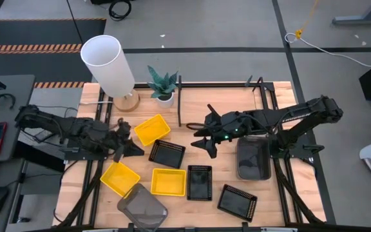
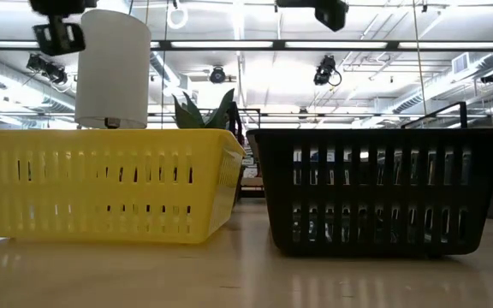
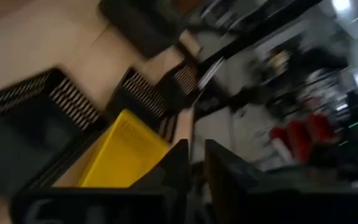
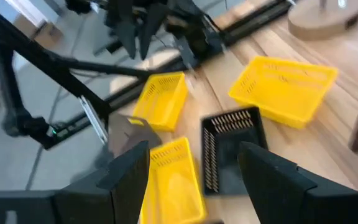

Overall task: Stack baskets on shelf by color
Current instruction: Stack the left black bin on top of the right black bin

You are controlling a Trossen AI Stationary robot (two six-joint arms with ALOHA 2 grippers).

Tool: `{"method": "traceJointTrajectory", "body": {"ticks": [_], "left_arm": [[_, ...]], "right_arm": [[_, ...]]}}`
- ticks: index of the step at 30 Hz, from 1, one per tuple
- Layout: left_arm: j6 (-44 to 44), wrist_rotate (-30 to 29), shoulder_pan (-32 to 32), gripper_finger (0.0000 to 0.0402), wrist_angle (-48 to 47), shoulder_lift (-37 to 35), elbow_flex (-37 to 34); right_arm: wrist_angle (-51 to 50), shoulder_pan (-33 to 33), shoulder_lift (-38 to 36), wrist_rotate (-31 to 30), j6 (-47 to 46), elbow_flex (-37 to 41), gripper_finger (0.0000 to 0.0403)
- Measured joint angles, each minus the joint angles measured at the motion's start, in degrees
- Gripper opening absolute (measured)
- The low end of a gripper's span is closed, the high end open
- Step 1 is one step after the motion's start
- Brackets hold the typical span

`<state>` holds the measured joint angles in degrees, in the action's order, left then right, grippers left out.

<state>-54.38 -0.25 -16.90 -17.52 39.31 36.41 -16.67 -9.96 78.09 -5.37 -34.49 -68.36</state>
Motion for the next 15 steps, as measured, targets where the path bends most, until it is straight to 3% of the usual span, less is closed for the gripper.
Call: {"method": "traceJointTrajectory", "body": {"ticks": [7, 15], "left_arm": [[-8.6, 0.4, -2.9, 0.0122, -15.4, 8.1, 4.4], [-15.8, 1.7, -7.1, 0.0116, -19.5, 16.2, 9.4]], "right_arm": [[-5.6, -0.5, -0.8, 2.6, 1.8, 0.0, 0.0249], [-11.6, -0.4, -1.1, 5.7, 4.3, 0.0, 0.0249]]}}
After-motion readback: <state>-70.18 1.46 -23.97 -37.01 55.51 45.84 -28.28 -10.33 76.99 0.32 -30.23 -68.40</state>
